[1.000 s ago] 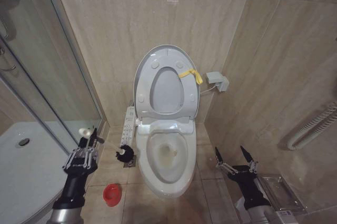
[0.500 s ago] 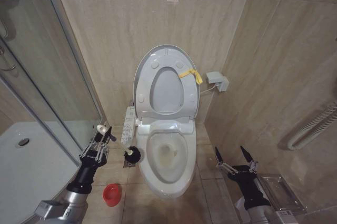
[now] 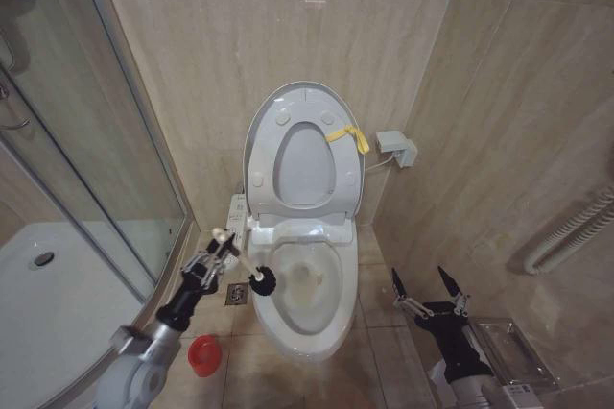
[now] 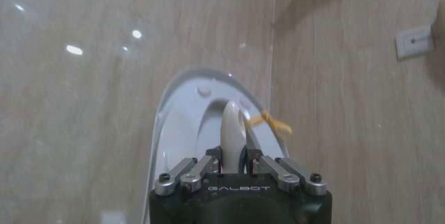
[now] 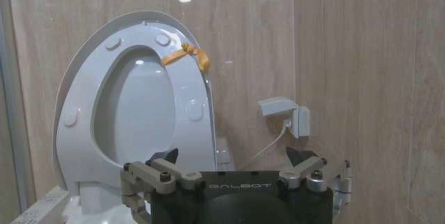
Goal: Open the toilet lid, clean the toilet bowl with a toilet brush, close the toilet lid, and flush.
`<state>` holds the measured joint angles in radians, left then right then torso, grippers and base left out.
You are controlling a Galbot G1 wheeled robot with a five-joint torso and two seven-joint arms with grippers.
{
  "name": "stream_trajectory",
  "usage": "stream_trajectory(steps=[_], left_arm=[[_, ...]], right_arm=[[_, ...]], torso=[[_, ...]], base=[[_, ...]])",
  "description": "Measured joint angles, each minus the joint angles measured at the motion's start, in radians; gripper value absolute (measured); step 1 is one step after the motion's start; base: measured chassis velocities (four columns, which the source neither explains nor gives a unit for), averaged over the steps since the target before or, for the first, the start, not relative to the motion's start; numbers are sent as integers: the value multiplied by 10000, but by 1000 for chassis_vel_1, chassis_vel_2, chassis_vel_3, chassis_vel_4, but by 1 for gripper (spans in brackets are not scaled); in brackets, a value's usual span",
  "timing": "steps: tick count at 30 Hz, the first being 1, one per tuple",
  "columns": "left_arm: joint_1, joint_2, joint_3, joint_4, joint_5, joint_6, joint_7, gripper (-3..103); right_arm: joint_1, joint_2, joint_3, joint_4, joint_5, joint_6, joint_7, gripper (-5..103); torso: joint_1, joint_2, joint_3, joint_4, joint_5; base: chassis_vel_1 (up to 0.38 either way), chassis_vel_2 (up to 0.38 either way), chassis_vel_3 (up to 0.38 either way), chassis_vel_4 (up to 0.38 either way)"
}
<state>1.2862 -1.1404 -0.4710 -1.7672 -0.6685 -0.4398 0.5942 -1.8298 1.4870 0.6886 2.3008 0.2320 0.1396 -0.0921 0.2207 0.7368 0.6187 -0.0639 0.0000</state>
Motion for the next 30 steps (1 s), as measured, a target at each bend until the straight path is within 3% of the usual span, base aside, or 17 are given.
stream_trajectory(steps=[11, 25, 30], left_arm=[[-2697, -287, 1818, 2792, 7, -8, -20, 22], [-5988, -1093, 5116, 6939, 342, -115, -266, 22], [-6523, -1320, 5548, 7605, 513, -144, -257, 22]], right_arm=[[0, 0, 0, 0, 0, 0, 0, 100], [0, 0, 0, 0, 0, 0, 0, 100], [0, 0, 0, 0, 0, -1, 0, 100]], torso=[[1, -1, 1, -4, 2], [1, -1, 0, -1, 2], [1, -1, 0, -2, 1]], base=[[0, 0, 0, 0], [0, 0, 0, 0], [0, 0, 0, 0]])
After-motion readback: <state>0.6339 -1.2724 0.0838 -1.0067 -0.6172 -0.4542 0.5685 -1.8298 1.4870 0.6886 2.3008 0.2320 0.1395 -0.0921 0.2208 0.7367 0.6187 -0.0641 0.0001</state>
